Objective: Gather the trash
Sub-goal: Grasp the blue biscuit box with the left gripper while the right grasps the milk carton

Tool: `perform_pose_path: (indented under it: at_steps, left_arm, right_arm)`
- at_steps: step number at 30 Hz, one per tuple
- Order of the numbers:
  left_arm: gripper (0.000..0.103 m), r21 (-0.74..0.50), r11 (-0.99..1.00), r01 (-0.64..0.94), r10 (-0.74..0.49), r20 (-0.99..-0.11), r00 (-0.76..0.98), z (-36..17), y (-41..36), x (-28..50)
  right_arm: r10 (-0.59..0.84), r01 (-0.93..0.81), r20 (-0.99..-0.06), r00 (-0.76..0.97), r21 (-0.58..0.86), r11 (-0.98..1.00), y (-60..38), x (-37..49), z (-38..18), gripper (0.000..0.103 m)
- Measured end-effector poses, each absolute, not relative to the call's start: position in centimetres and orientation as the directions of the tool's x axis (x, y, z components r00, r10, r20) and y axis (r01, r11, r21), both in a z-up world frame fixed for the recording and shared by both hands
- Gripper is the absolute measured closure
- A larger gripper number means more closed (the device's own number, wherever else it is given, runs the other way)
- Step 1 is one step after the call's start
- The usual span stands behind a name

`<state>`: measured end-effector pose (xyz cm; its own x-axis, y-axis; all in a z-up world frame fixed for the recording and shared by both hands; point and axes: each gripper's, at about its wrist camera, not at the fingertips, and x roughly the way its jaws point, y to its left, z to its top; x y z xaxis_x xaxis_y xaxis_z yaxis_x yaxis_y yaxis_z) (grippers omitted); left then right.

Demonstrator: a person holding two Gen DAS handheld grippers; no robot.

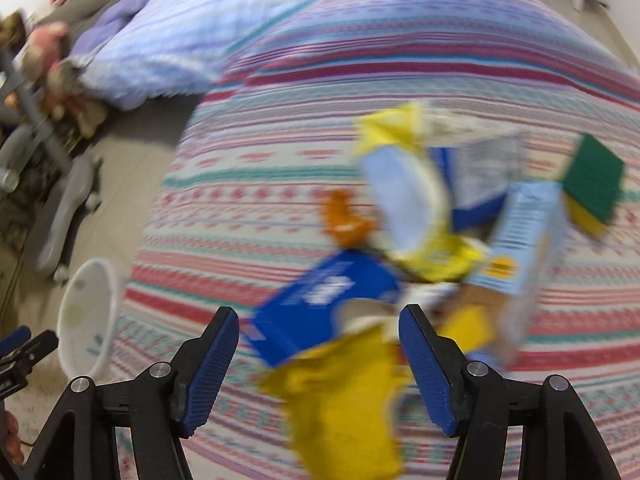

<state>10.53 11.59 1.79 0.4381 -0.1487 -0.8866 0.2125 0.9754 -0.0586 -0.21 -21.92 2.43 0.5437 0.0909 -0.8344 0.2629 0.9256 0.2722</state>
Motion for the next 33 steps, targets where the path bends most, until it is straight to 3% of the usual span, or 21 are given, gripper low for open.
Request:
perform_pose_path:
  at_steps: [11,22,30,33]
  left_arm:
    - [0.005,-0.067,0.956,0.286,-0.182,-0.899,0.398,1.2,5.4,11.7]
    - [0.005,-0.075,0.933,0.352,-0.211,-0.906,0.368,0.7,0.3,13.1]
    - [0.006,-0.119,0.898,0.423,-0.274,-0.905,0.326,0.4,-3.7,13.1]
    - [0.012,-0.150,0.873,0.464,-0.312,-0.903,0.295,0.3,-5.3,12.9]
  right_arm:
    - [0.060,0.414,-0.856,0.513,0.309,0.856,-30.1,-2.1,0.4,0.032]
    - [0.188,0.469,-0.857,0.479,0.431,0.770,-32.8,-0.4,-3.8,0.032]
    - [0.189,0.457,-0.857,0.479,0.427,0.780,-33.0,-1.5,-3.4,0.040]
    - [0.172,0.455,-0.857,0.485,0.416,0.787,-33.2,-2.3,-2.7,0.042]
